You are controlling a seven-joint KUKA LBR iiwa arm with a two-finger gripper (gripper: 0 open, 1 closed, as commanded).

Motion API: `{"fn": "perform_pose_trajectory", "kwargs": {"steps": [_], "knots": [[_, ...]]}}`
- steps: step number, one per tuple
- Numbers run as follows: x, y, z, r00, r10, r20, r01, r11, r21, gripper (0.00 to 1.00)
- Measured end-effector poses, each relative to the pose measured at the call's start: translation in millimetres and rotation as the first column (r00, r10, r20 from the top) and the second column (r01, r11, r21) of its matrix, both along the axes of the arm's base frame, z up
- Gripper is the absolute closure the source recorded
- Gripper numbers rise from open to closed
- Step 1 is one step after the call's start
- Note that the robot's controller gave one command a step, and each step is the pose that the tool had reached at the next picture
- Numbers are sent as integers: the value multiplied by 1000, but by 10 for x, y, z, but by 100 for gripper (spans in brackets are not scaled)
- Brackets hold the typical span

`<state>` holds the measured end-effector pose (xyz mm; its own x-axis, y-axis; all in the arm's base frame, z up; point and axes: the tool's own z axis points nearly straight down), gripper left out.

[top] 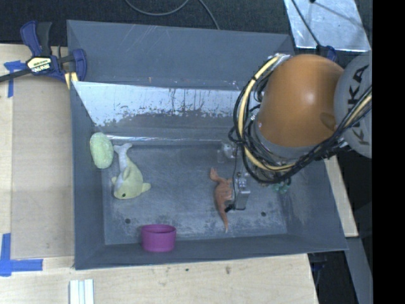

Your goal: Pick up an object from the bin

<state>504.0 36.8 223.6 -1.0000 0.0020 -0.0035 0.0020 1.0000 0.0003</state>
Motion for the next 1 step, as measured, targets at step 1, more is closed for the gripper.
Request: {"fn": "perform_pose_trajectory", "kwargs": {"steps": [1], "knots": [[0,0,0,1000,0,0,0,1000,0,0]]}}
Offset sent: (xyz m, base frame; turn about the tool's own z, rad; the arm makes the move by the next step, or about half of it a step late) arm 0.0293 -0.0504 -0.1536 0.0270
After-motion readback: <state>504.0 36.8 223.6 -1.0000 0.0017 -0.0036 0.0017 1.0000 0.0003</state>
